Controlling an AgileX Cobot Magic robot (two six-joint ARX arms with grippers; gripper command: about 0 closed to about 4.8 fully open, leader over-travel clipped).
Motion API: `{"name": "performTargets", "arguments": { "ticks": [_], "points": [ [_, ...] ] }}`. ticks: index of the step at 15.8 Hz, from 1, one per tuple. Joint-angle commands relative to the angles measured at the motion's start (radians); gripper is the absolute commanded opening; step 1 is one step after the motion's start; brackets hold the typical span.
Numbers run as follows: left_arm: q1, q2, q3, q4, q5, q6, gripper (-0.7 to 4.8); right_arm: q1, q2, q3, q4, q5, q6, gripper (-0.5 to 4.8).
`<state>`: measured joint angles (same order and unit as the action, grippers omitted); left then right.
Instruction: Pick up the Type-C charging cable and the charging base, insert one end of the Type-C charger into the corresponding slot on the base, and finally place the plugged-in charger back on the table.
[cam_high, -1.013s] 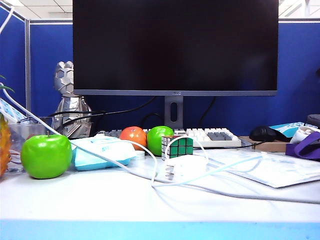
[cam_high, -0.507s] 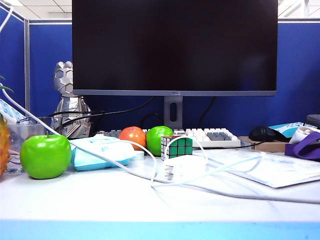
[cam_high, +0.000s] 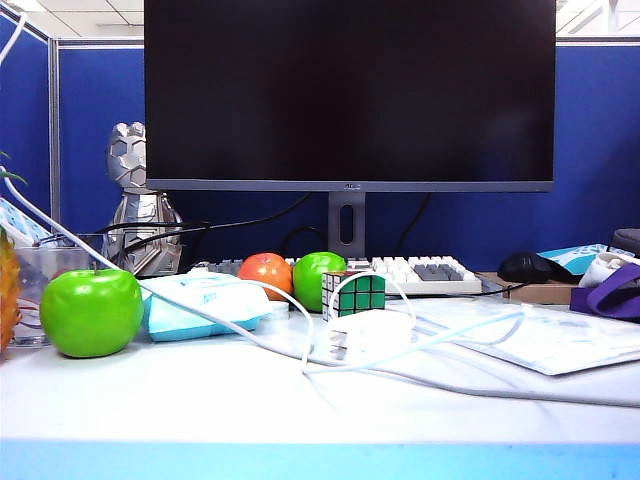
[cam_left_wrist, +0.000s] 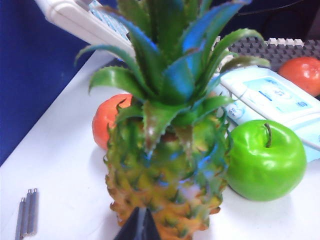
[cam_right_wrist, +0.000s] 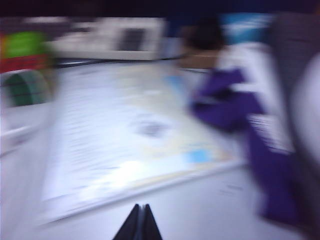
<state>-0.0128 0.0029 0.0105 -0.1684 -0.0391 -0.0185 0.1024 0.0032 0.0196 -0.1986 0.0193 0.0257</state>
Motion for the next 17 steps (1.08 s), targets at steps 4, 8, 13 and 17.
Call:
{"name": "performTargets", "arguments": {
  "ticks": [4,8,13,17],
  "points": [
    [0.001,-0.002,0.000,-0.010,-0.002,0.000,-0.05,-0.079,-0.002,-0.006,0.002,-0.003,0.001,-0.01],
    [0.001,-0.002,0.000,-0.010,-0.002,0.000,-0.05,-0.079,-0.002,-0.006,0.002,0.004,0.001,-0.01],
    [0.001,-0.002,0.000,-0.010,-0.002,0.000,-0.05,-0.079,-0.002,-0.006,0.002,0.004,0.000,-0.01],
    [0.001,-0.002,0.000,-0.010,-0.002,0.000,-0.05,-0.079,-0.002,-0.006,0.002,0.004,0.000,-0.01]
  ]
}}
